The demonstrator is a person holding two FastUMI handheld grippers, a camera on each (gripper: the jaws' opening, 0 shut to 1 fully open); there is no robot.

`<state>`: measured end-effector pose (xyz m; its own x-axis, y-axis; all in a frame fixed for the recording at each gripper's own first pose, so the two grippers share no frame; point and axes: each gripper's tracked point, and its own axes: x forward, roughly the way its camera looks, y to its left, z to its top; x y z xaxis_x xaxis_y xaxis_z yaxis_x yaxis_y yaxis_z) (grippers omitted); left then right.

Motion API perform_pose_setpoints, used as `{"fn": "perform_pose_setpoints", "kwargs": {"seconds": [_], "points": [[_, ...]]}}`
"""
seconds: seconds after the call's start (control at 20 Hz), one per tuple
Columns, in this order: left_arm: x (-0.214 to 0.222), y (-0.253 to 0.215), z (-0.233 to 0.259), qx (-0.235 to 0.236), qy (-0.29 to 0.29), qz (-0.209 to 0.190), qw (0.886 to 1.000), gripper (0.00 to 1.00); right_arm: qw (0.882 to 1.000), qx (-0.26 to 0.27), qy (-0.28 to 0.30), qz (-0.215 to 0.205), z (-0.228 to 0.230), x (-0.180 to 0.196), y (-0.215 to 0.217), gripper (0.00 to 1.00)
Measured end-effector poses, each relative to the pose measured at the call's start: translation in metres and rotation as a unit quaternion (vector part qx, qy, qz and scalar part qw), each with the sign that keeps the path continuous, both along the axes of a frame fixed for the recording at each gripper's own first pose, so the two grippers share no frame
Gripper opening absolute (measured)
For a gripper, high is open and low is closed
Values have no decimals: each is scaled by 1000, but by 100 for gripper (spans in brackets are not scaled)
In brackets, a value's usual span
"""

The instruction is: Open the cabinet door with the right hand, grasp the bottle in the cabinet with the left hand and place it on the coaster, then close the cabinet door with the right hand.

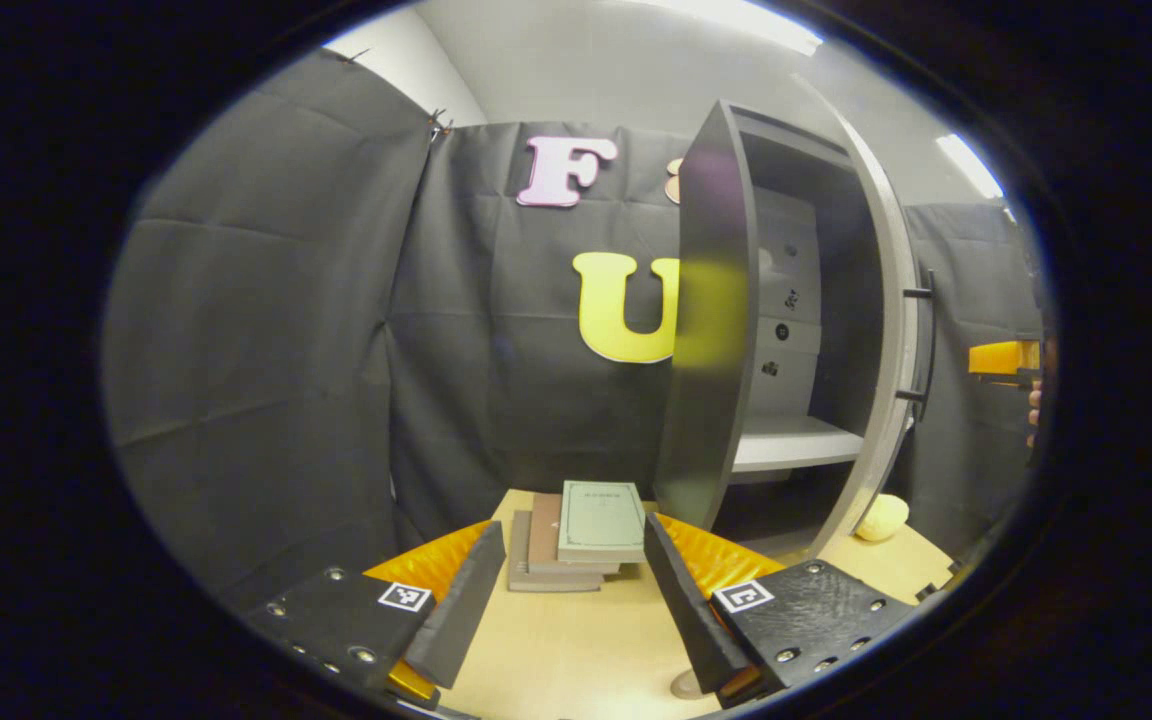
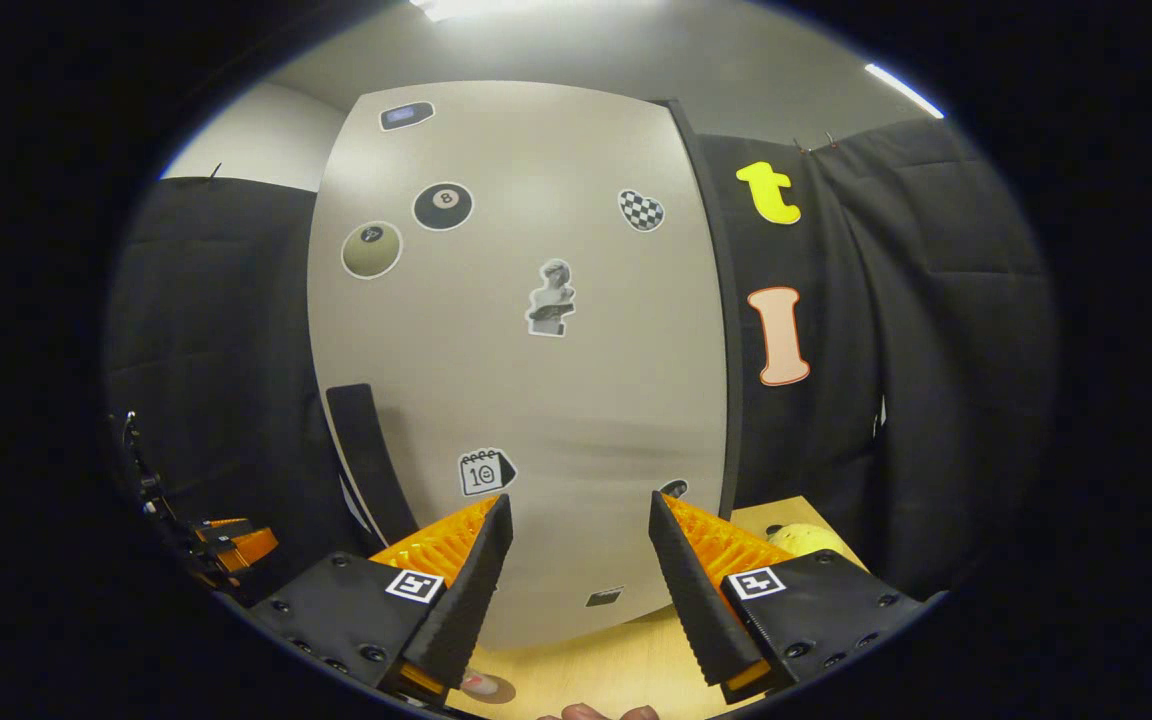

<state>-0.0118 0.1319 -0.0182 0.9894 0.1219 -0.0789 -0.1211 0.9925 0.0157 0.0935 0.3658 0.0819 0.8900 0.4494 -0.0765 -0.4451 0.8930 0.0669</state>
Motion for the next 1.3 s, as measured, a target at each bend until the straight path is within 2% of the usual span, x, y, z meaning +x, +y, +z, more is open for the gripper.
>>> {"fn": "perform_pose_setpoints", "kwargs": {"seconds": [0.05,0.1,0.15,0.2,0.25,0.3,0.35,0.45,0.5,0.6,0.85,1.05,1.1,1.15,1.2,1.25,1.3], "points": [[-2,-9,2,0,-3,9,1000,84,1000,0,-2,3,0,2,-11,88],[-5,-19,0,-6,0,20,1000,84,1000,2,-3,6,1,5,-21,82],[-9,-33,-2,-15,1,28,999,85,1000,4,-3,6,2,8,-32,82],[-12,-47,0,-22,-2,30,999,84,1000,6,-6,5,4,11,-42,88],[-19,-62,8,-24,-7,28,999,85,1000,8,-11,3,5,13,-53,81],[-20,-74,11,-21,-7,24,999,87,1000,8,-15,-2,7,16,-63,81],[-18,-84,12,-11,-5,21,1000,87,1000,7,-17,-6,8,20,-72,88],[-12,-99,23,22,-10,21,999,84,1000,6,-20,-10,9,24,-90,88],[-10,-108,30,35,-16,20,999,84,1000,5,-21,-11,9,25,-98,81],[-4,-131,38,51,-27,15,998,84,1000,-1,-22,-20,5,29,-114,88],[15,-187,38,46,-34,-27,998,85,999,19,-2,-27,-5,25,-139,89],[17,-204,34,32,-38,-38,998,84,999,14,-4,-30,-9,23,-156,93],[18,-206,33,26,-36,-39,998,84,999,15,-1,-32,-11,25,-160,89],[21,-207,34,20,-35,-37,998,84,999,15,3,-32,-15,22,-147,90],[20,-204,37,14,-36,-36,999,84,999,18,3,-31,-14,25,-149,96],[19,-202,38,8,-35,-31,999,84,999,19,1,-31,-12,30,-152,93],[18,-200,40,5,-36,-23,999,84,999,19,-3,-30,-11,34,-156,96]]}}
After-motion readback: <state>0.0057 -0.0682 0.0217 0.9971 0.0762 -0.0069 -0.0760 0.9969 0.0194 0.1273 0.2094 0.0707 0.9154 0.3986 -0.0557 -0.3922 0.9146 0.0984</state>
